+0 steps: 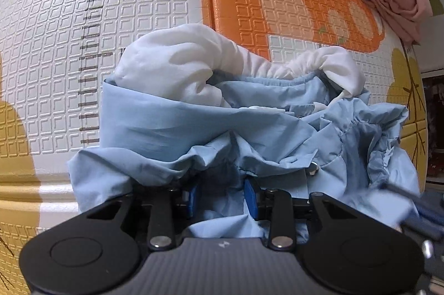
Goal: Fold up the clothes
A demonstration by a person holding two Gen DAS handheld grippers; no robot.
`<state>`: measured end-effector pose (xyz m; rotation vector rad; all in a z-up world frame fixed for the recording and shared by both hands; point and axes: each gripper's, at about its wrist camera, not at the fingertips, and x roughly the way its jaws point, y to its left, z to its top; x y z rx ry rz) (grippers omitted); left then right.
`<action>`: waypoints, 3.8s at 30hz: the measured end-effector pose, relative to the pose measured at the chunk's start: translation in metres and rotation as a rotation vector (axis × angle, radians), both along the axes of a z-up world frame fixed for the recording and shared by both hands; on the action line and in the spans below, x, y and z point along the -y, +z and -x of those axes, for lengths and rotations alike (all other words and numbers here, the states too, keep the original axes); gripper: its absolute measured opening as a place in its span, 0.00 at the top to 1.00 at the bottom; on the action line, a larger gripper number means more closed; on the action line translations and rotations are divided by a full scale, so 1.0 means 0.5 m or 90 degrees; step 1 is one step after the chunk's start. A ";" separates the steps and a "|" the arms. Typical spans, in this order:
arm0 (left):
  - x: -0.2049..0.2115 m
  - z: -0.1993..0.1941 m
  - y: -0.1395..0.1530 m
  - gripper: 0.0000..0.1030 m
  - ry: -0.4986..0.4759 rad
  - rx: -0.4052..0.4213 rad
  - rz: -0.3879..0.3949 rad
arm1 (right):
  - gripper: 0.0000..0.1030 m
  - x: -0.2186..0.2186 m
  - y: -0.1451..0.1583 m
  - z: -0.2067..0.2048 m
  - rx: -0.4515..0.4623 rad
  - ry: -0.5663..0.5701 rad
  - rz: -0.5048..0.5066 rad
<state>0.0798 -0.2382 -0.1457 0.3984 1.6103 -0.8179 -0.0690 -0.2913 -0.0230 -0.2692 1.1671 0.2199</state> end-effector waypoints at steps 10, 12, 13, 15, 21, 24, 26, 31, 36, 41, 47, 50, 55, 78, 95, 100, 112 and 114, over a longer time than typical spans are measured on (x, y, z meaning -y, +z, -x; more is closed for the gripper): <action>-0.018 -0.014 0.045 0.64 0.014 0.033 0.014 | 0.98 0.025 -0.100 -0.058 -0.026 -0.040 -0.005; -0.024 -0.016 0.063 0.64 0.019 0.048 0.018 | 0.98 0.029 -0.112 -0.064 -0.030 -0.048 -0.014; -0.028 -0.017 0.073 0.64 0.021 0.057 0.021 | 0.98 0.031 -0.117 -0.067 -0.032 -0.050 -0.015; -0.039 -0.020 0.102 0.64 0.028 0.075 0.037 | 0.98 0.034 -0.127 -0.074 -0.035 -0.056 -0.016; -0.071 -0.009 0.192 0.59 0.019 0.129 0.087 | 0.98 0.057 -0.156 -0.093 -0.054 -0.083 -0.035; -0.082 0.017 0.213 0.57 -0.010 0.138 0.100 | 0.98 0.067 -0.167 -0.098 -0.066 -0.093 -0.048; -0.084 0.024 0.212 0.56 -0.015 0.146 0.103 | 0.98 0.072 -0.173 -0.100 -0.073 -0.102 -0.057; -0.088 0.038 0.207 0.56 -0.024 0.168 0.110 | 0.98 0.085 -0.184 -0.105 -0.088 -0.113 -0.079; -0.092 0.052 0.201 0.54 -0.033 0.189 0.117 | 0.98 0.087 -0.183 -0.103 -0.092 -0.107 -0.082; -0.078 0.061 0.193 0.46 -0.137 0.219 0.154 | 0.98 0.088 -0.182 -0.103 -0.095 -0.106 -0.084; -0.070 0.097 0.175 0.42 -0.311 0.299 0.176 | 0.98 0.087 -0.181 -0.105 -0.098 -0.101 -0.084; -0.066 0.104 0.156 0.42 -0.355 0.317 0.169 | 0.98 0.085 -0.182 -0.105 -0.100 -0.098 -0.082; -0.062 0.096 0.128 0.42 -0.383 0.305 0.166 | 0.98 0.088 -0.183 -0.105 -0.101 -0.099 -0.086; -0.066 -0.061 0.074 0.91 -0.109 0.230 0.110 | 0.98 0.089 -0.202 -0.116 -0.127 -0.086 -0.095; -0.070 -0.104 0.002 0.80 -0.025 0.223 0.019 | 0.99 0.107 -0.212 -0.121 -0.133 -0.113 -0.115; -0.065 -0.088 0.011 0.79 -0.048 0.236 0.013 | 0.98 0.098 -0.195 -0.112 -0.106 -0.119 -0.103; -0.063 -0.080 -0.003 0.78 -0.057 0.216 0.006 | 0.98 0.177 -0.140 -0.124 -0.049 -0.244 -0.124; -0.065 -0.082 -0.005 0.78 -0.055 0.210 0.008 | 0.99 0.177 -0.153 -0.125 -0.051 -0.252 -0.112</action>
